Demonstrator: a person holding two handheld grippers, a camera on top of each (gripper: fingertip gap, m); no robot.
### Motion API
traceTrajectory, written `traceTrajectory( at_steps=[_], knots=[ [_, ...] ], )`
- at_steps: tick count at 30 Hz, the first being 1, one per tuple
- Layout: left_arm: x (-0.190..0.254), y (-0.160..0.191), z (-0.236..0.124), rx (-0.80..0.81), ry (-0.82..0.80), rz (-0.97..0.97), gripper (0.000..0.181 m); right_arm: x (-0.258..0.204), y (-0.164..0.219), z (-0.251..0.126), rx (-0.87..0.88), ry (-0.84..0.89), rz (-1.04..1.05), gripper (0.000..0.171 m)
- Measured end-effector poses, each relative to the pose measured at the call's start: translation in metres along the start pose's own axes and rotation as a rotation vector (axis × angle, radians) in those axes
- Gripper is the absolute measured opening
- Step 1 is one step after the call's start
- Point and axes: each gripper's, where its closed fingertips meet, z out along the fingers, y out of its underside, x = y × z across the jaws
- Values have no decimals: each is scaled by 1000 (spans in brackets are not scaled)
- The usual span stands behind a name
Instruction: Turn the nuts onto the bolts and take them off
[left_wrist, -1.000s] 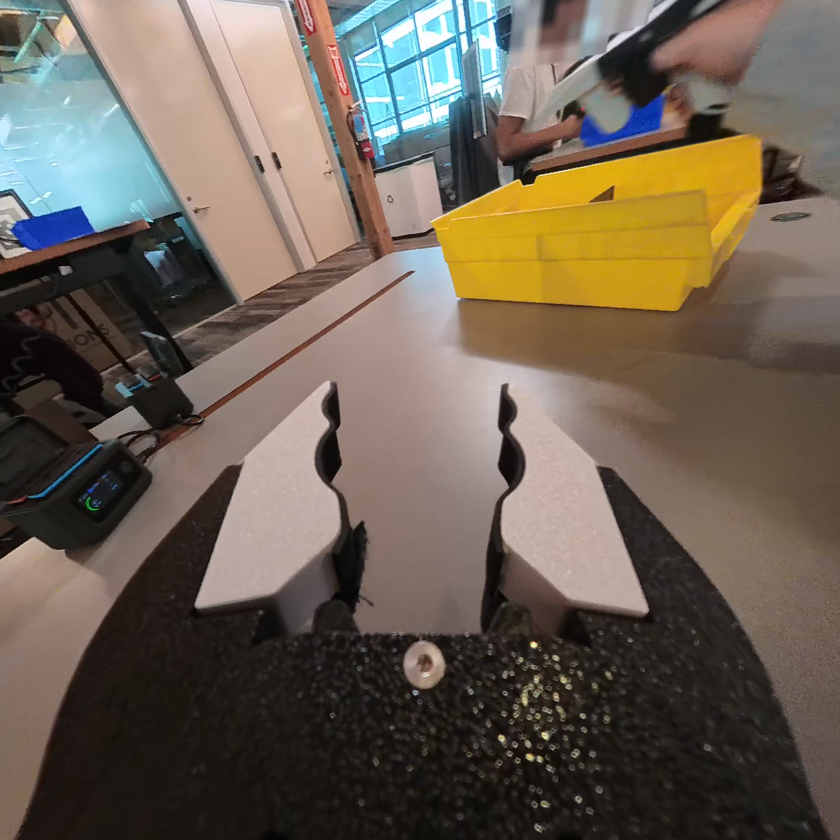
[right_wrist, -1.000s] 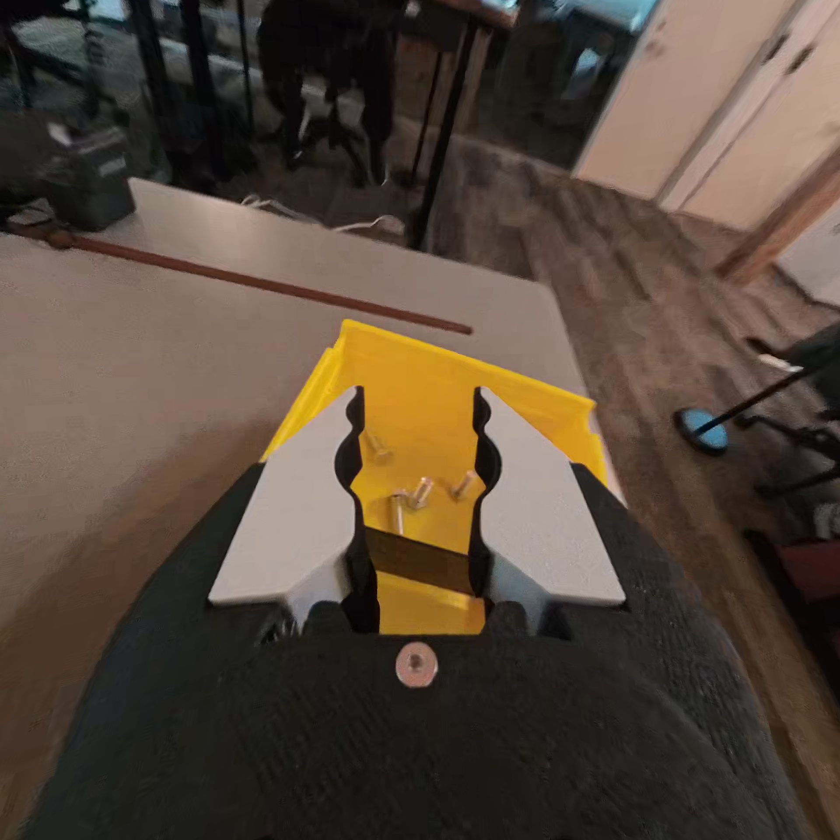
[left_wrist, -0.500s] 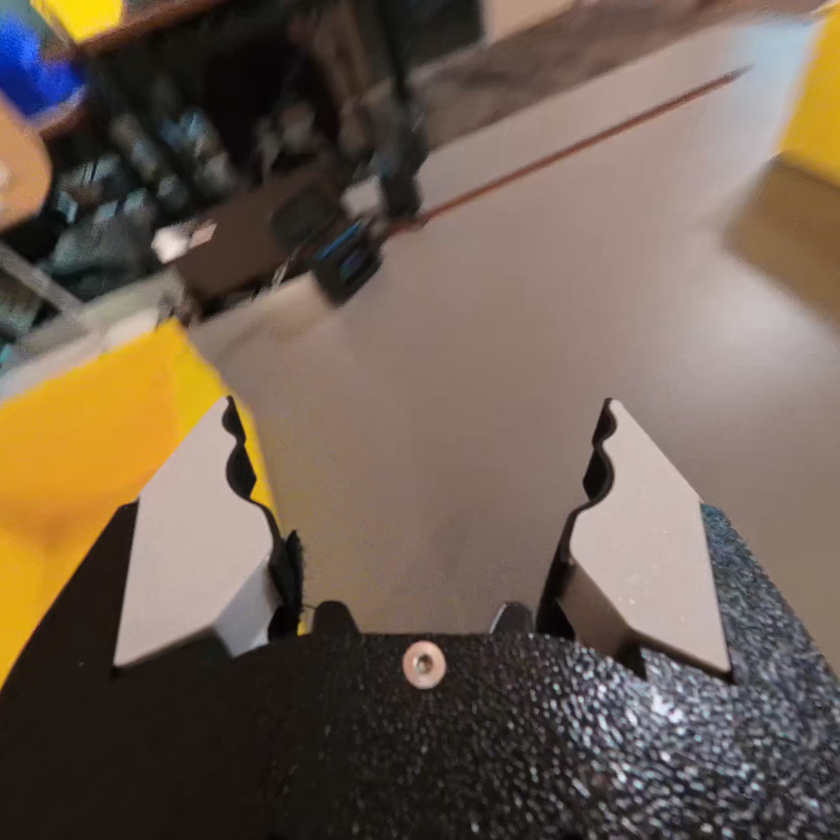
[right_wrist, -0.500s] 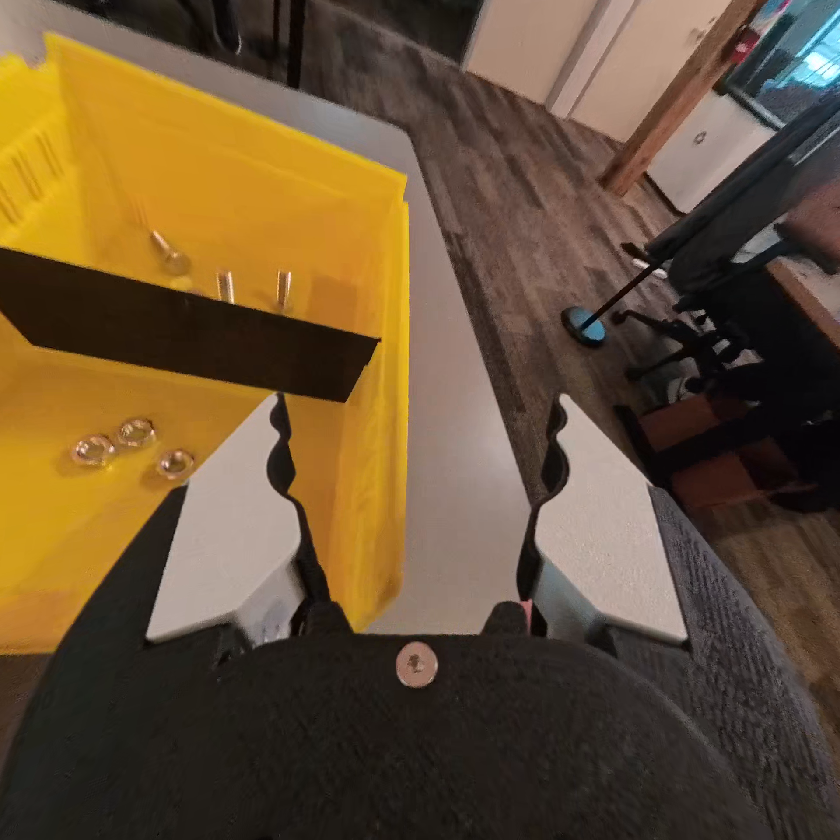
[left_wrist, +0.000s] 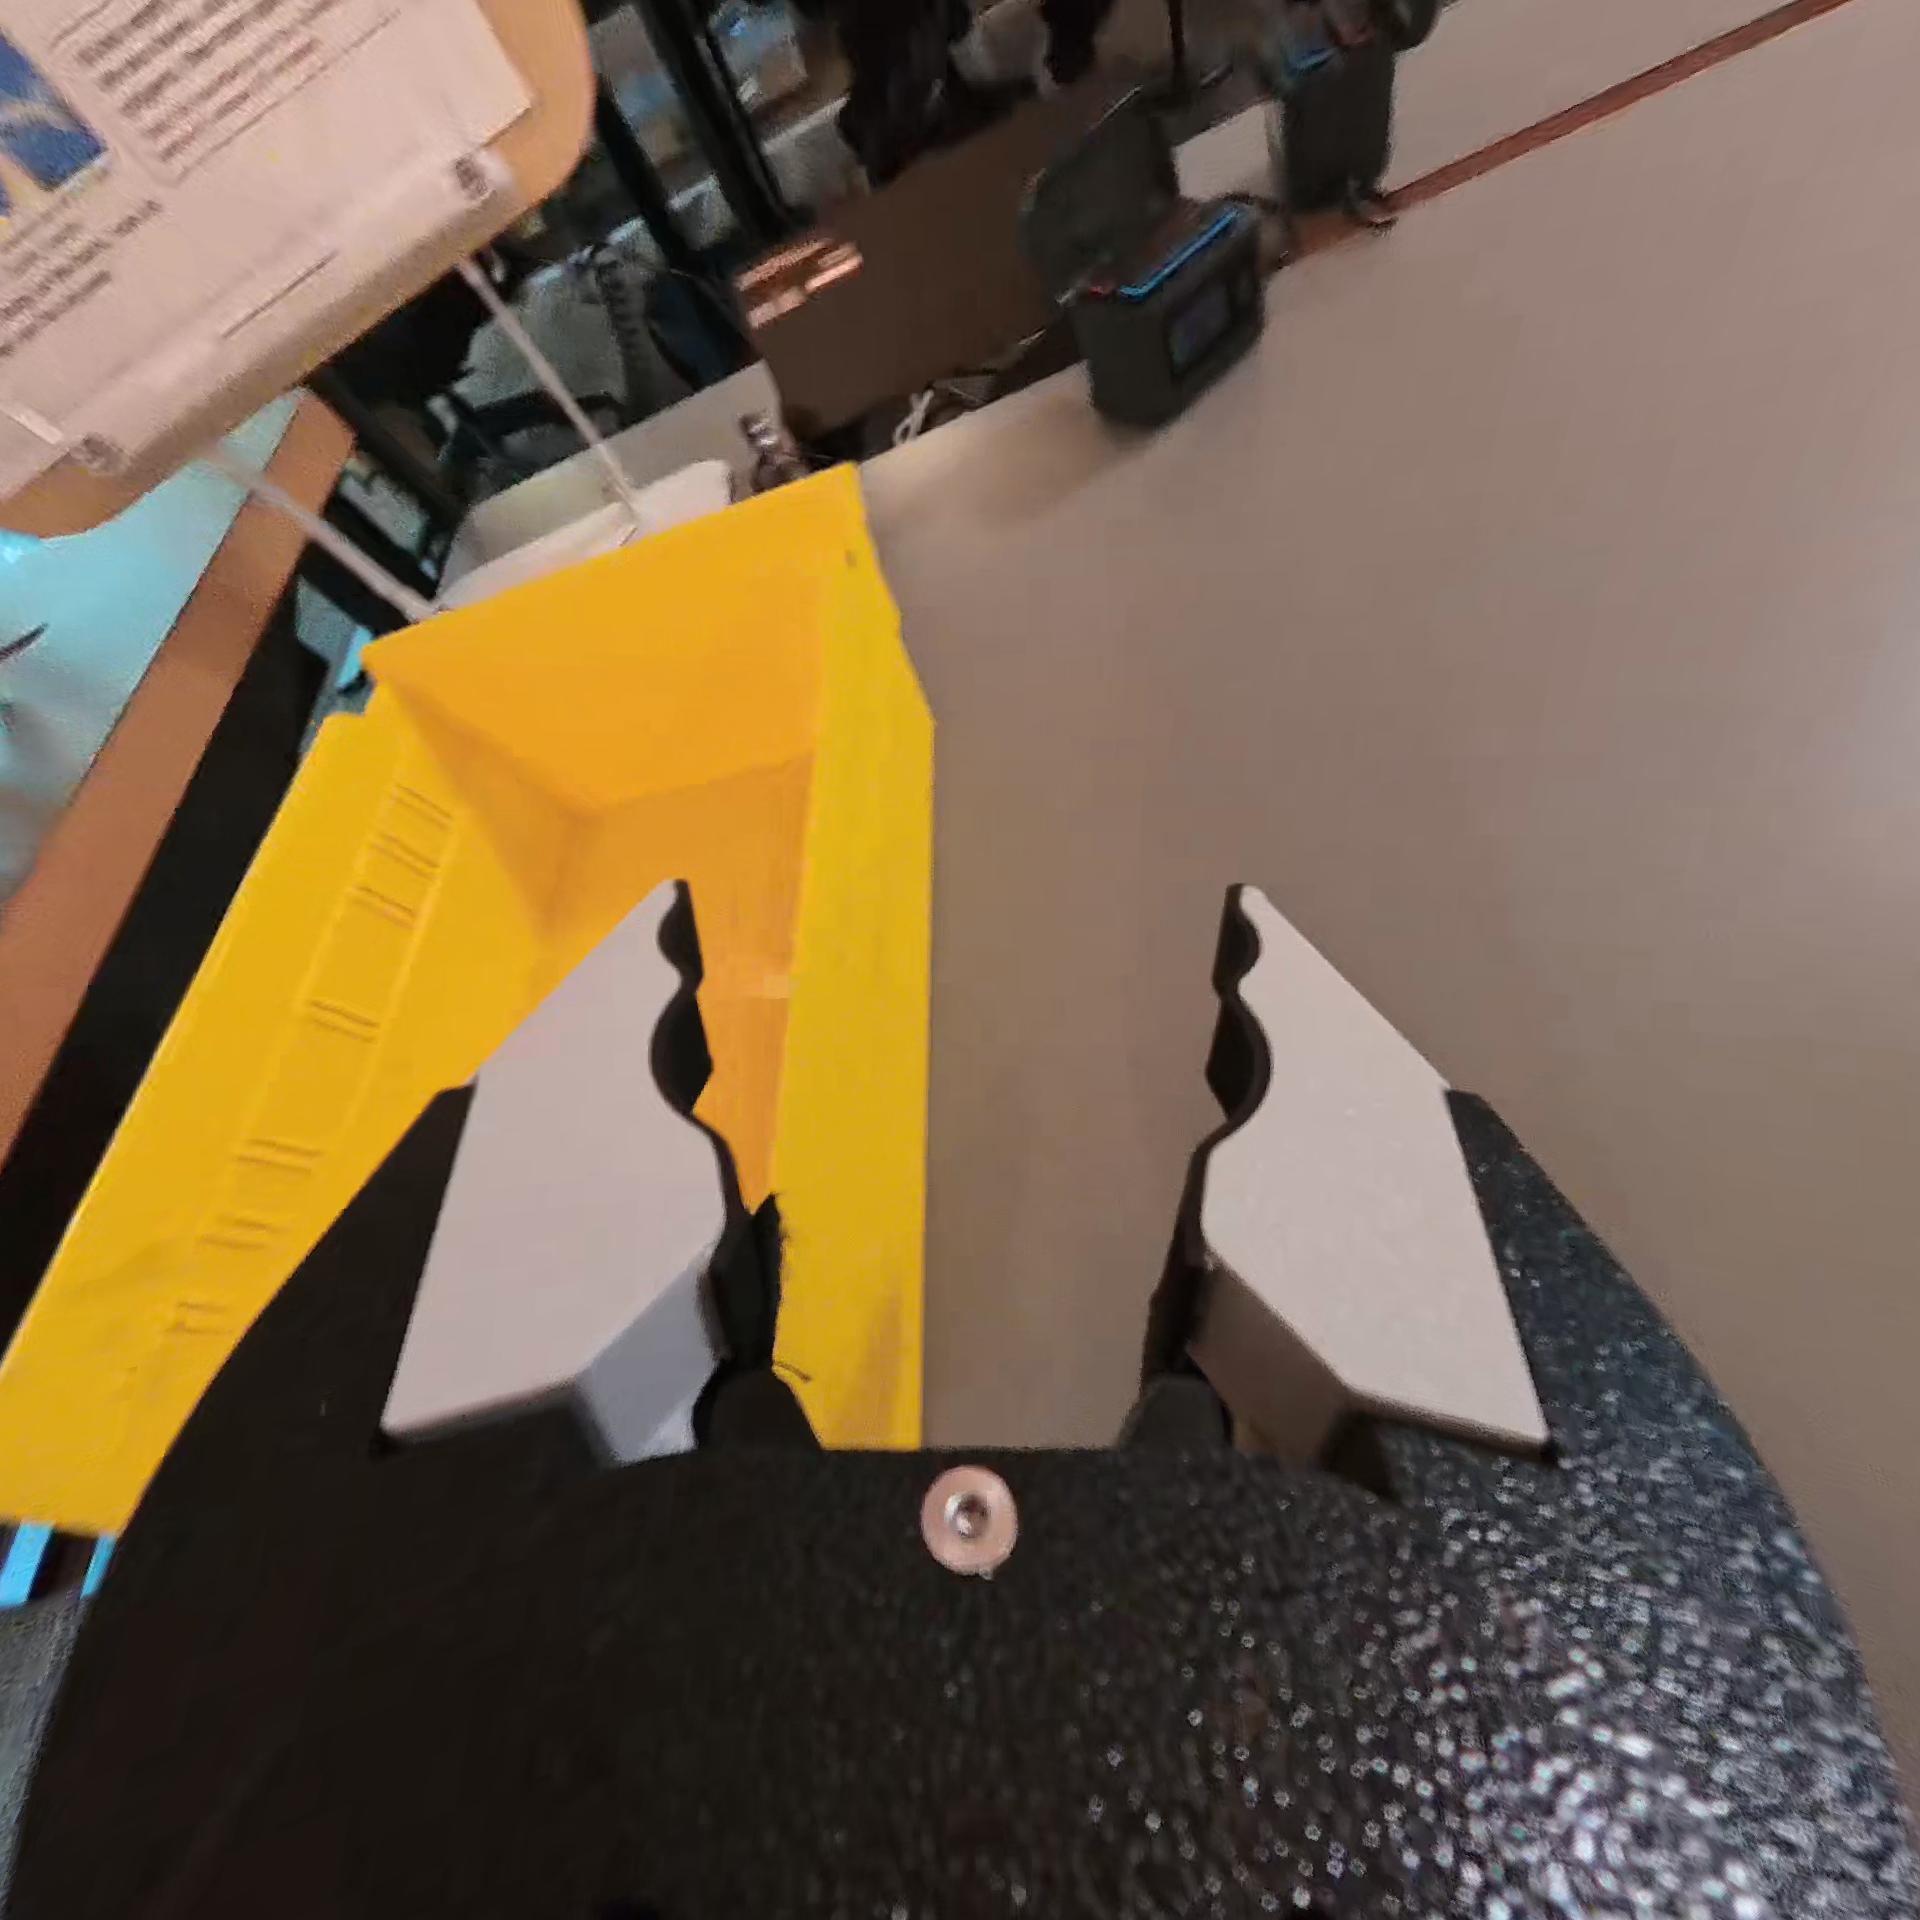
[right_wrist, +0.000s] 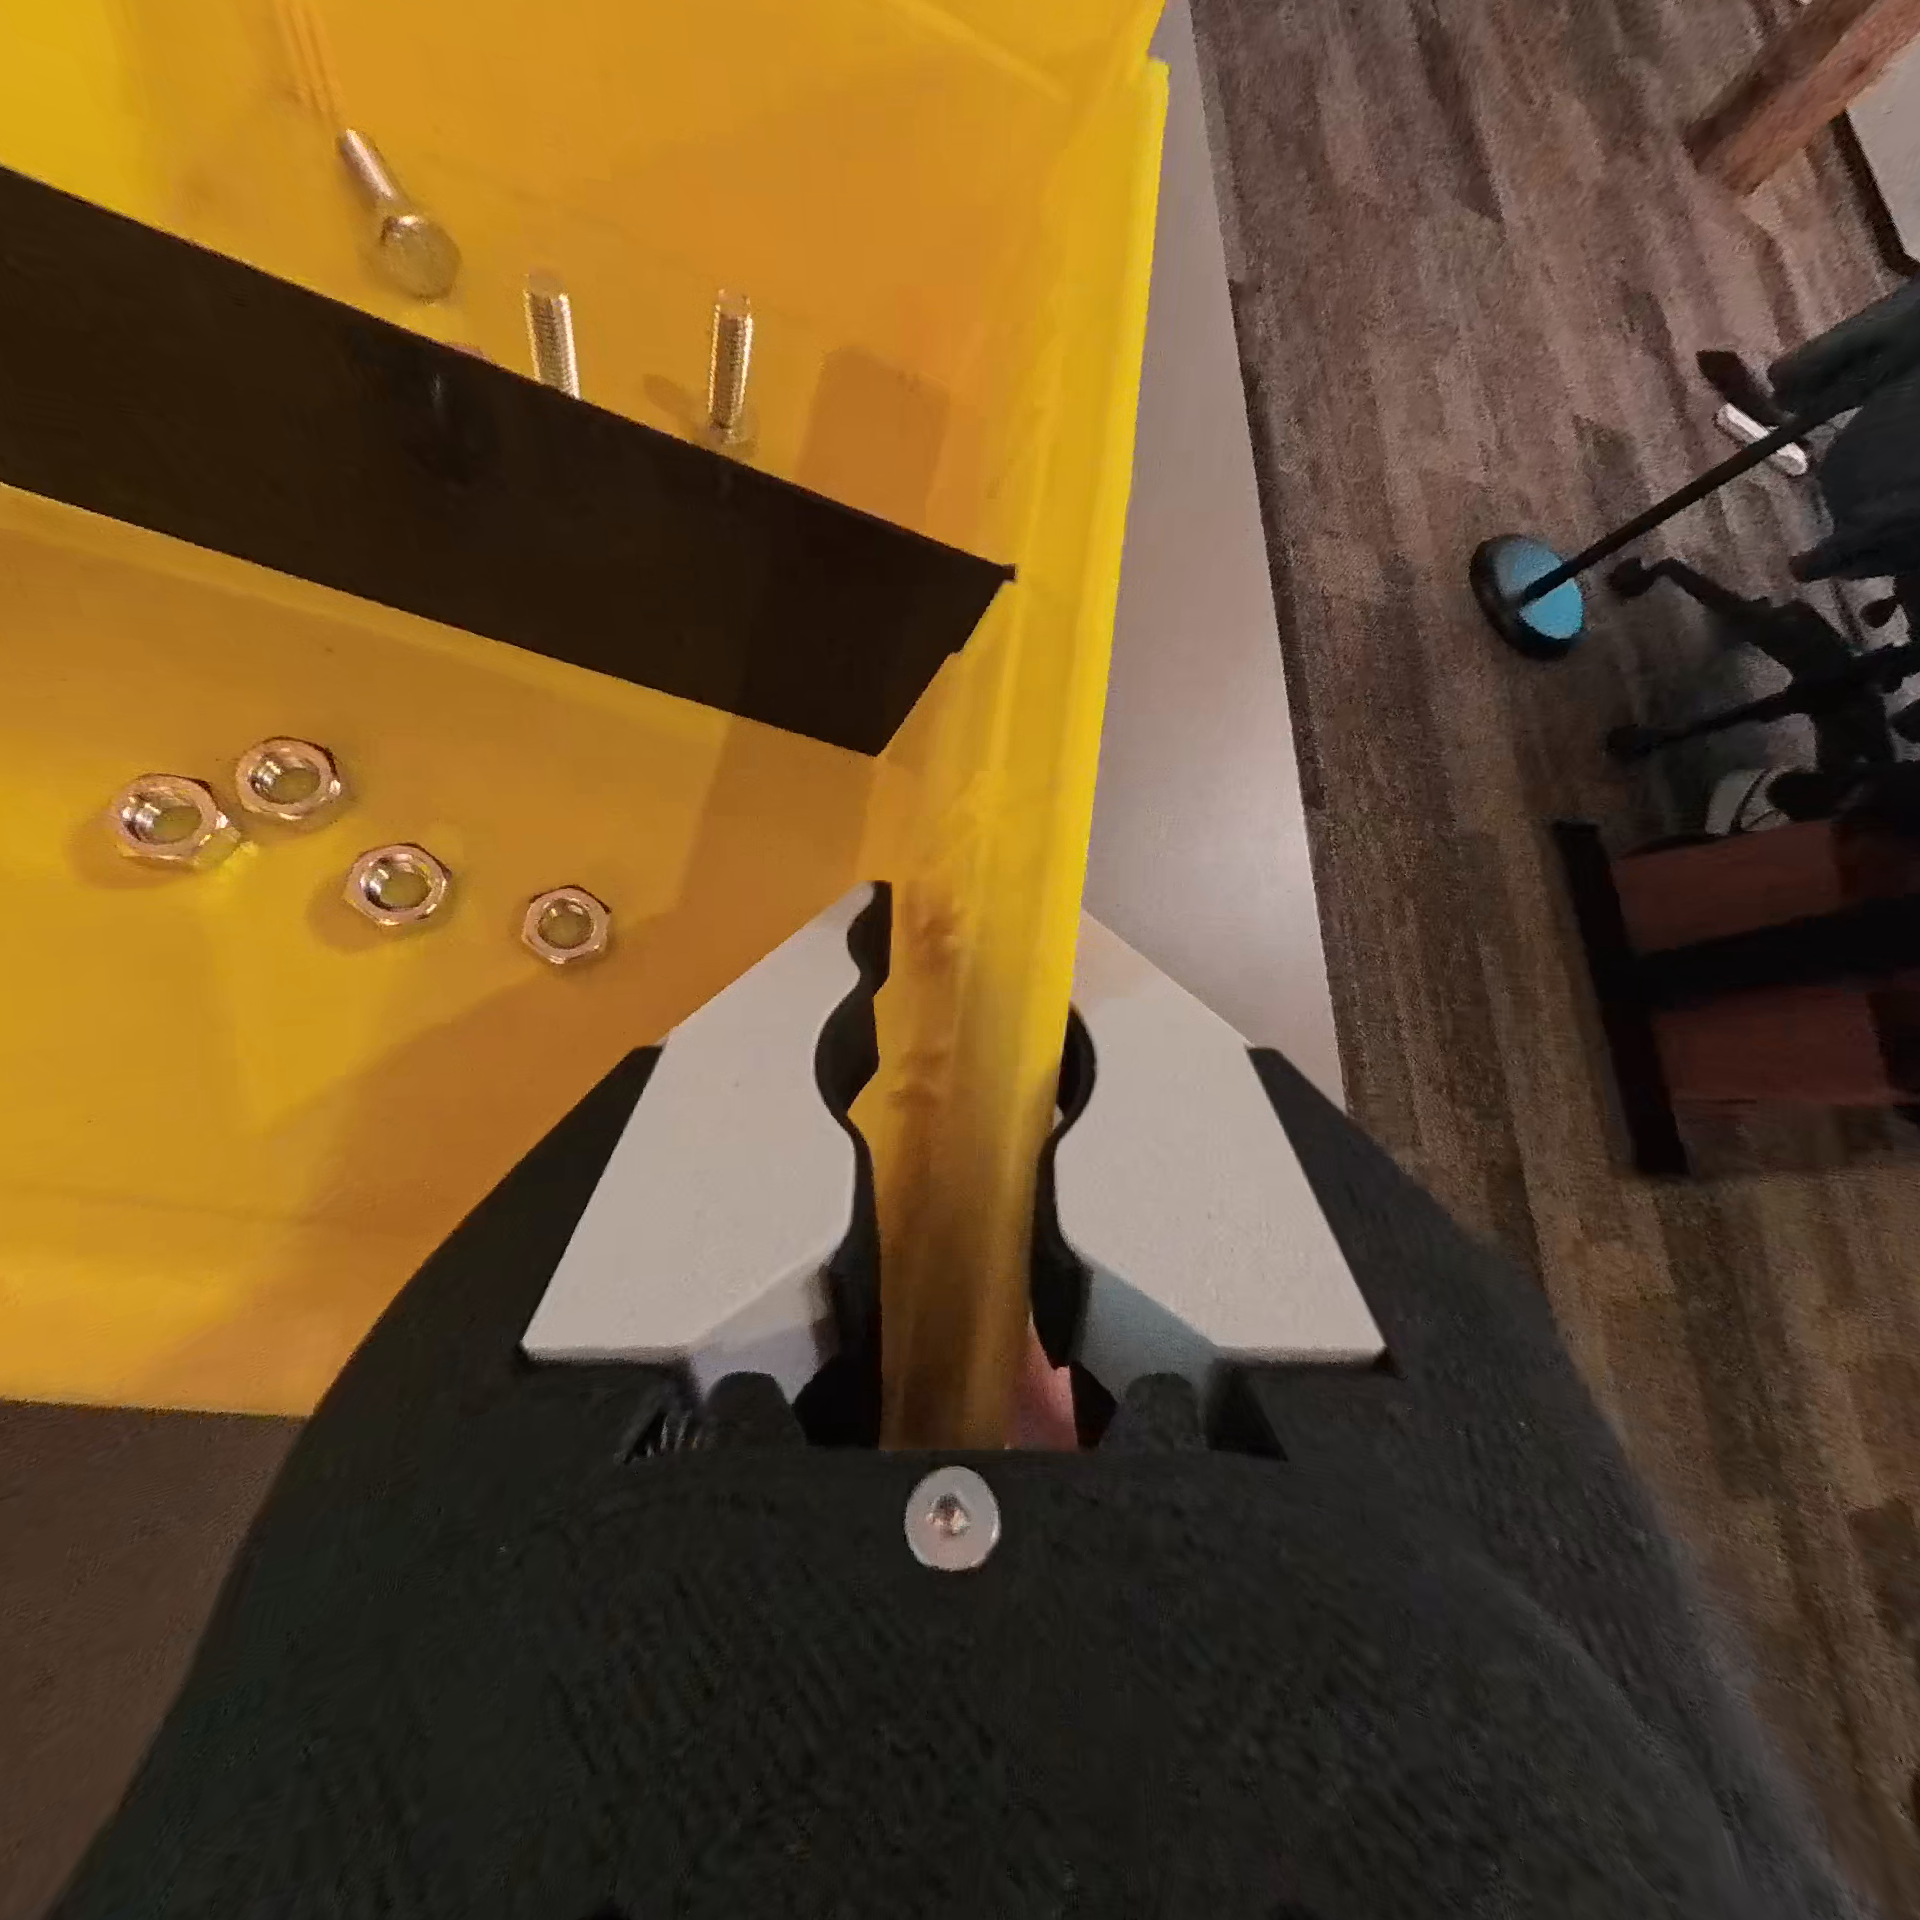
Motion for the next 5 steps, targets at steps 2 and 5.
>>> traceTrajectory(
  at_steps=[2, 5],
  knots=[
    [-18, 17, 1, -80, -24, -29, 107, -1, -3, -2, 32, -26, 38, 16],
    [-24, 53, 7, -255, 60, -71, 102, -5, -5, -4, 55, -65, 102, 8]
  ],
)
